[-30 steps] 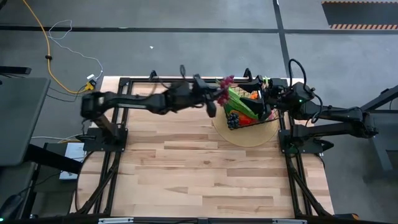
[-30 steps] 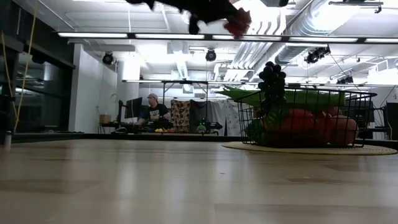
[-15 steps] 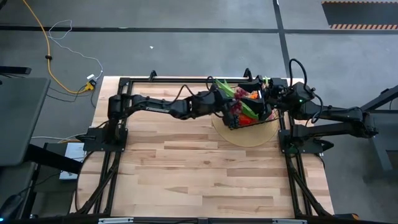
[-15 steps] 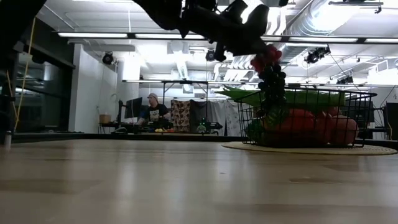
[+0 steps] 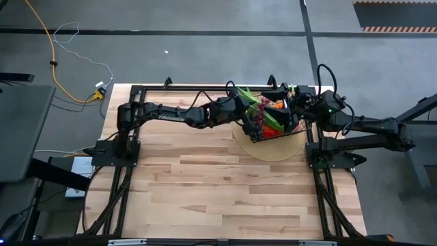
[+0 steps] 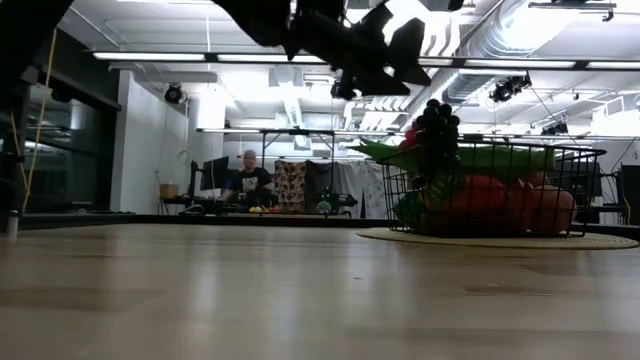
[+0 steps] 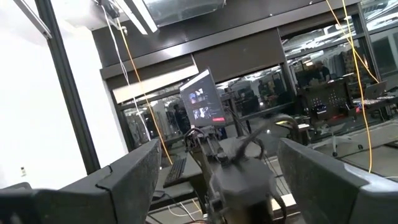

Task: Build produce basket
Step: Return to Home Position

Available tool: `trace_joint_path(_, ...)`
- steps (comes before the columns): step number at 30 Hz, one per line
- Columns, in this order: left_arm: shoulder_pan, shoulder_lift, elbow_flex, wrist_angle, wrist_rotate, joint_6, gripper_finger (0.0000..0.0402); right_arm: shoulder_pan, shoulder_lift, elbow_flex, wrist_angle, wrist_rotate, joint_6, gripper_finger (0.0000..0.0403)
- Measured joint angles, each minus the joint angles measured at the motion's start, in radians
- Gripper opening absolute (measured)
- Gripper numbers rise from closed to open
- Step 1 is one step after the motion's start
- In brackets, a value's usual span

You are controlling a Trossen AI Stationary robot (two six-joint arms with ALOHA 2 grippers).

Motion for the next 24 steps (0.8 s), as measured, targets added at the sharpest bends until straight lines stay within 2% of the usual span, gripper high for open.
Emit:
trace_joint_path(4,0.001,-0.097,0.0,-0.093,-0.002,0.007,0.0259,0.0,0.0,0.0,0.0,0.0,0.0,0.0311)
trace_joint_path(8,0.028,-0.26,0.001,-0.274,0.018,-0.015,0.0276,0.0,0.0,0.0,0.0,0.0,-0.003,0.0311)
trace_joint_path(12,0.058,-0.445,-0.001,-0.428,0.178,-0.115,0.0278,0.0,0.0,0.0,0.0,0.0,-0.002,0.0311)
trace_joint_path(14,0.051,-0.544,-0.028,-0.441,0.263,-0.16,0.0278,0.0,0.0,0.0,0.0,-0.001,-0.001,0.0311)
trace_joint_path(16,0.017,-0.637,-0.079,-0.419,0.298,-0.179,0.0278,0.0,0.0,0.0,0.0,-0.011,0.0,0.0311)
trace_joint_path(19,-0.064,-0.765,-0.196,-0.345,0.259,-0.185,0.0278,0.0,0.0,0.0,0.0,-0.017,-0.006,0.0311)
trace_joint_path(24,-0.228,-0.947,-0.406,-0.186,0.101,-0.18,0.0278,0.0,0.0,0.0,-0.009,-0.018,-0.008,0.0311)
